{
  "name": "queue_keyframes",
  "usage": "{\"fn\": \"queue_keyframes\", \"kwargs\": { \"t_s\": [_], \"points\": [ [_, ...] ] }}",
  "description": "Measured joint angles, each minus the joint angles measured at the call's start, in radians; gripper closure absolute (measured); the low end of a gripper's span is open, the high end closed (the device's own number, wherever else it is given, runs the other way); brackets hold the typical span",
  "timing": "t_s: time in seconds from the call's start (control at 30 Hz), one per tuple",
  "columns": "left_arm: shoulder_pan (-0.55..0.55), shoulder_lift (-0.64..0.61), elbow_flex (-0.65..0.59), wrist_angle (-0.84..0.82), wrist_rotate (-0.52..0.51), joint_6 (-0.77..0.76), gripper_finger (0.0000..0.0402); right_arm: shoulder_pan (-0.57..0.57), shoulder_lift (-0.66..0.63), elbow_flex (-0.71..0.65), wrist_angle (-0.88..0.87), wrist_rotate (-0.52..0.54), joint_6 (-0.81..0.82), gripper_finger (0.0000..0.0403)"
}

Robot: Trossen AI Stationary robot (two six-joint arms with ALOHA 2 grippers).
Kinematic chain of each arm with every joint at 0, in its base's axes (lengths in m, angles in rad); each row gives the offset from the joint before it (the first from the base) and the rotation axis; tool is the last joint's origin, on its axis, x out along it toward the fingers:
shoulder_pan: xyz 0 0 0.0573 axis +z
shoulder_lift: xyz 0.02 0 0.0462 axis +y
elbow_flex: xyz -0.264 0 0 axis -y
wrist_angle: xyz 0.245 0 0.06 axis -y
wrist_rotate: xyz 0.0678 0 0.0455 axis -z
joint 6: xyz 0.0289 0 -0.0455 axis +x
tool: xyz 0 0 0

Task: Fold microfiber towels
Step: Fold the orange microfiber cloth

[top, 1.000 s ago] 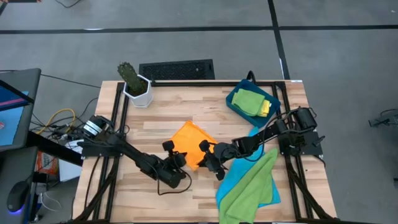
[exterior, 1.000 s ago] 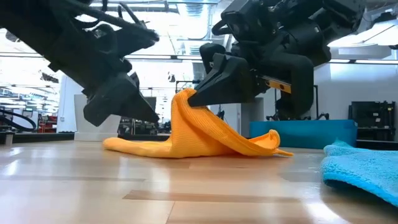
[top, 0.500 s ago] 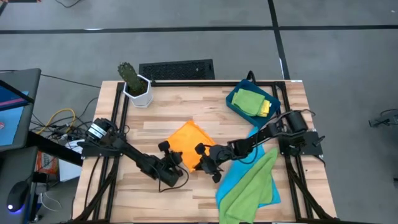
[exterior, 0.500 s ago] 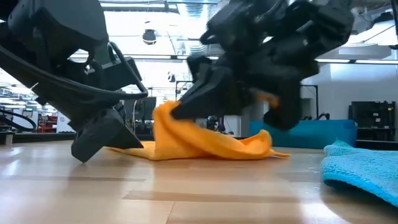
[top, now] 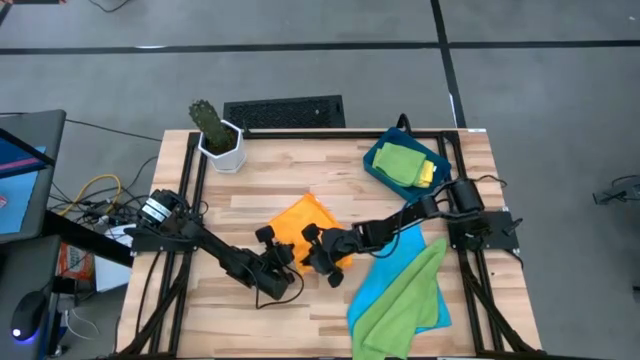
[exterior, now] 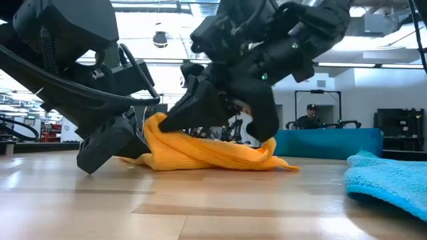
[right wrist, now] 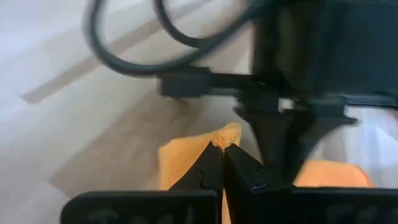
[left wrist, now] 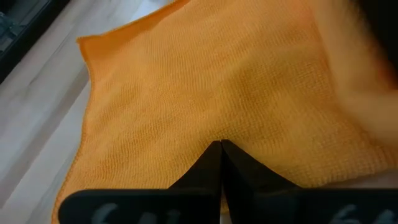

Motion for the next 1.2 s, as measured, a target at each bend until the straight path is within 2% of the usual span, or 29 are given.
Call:
{"fn": "queue_keyframes", "kwargs": {
  "t_s": [0.13,0.33,0.47,0.63,0.73,0.87,0.97,1.2],
  "points": [
    [0.0,0.0,0.0,0.001,0.0,0.001,0.0401,-0.024,0.03,-0.002,0.01,-0.066,0.028,0.0377],
    [0.0,-0.001,0.021,-0.015,0.0,0.046,0.0401,-0.027,0.059,0.0,0.016,-0.075,0.032,0.0376],
    [-0.003,-0.036,0.065,-0.147,0.0,0.075,0.0401,-0.032,0.058,0.001,0.003,-0.076,0.036,0.0379],
    [-0.04,-0.124,0.133,-0.296,-0.033,-0.005,0.0401,-0.047,0.058,0.001,0.003,-0.078,0.06,0.037],
    [-0.093,-0.144,0.129,-0.183,-0.035,-0.025,0.0401,-0.051,0.058,0.0,0.004,-0.078,0.072,0.0369],
    [-0.163,-0.111,0.096,0.024,-0.018,0.064,0.0401,-0.059,0.058,0.0,0.006,-0.08,0.08,0.0368],
    [-0.176,-0.083,0.094,0.045,-0.05,0.045,0.0401,-0.06,0.058,-0.001,0.004,-0.089,0.079,0.0362],
    [-0.156,-0.013,0.095,0.102,-0.031,0.051,0.0401,-0.06,0.058,-0.001,0.004,-0.103,0.079,0.0348]
  ]
}}
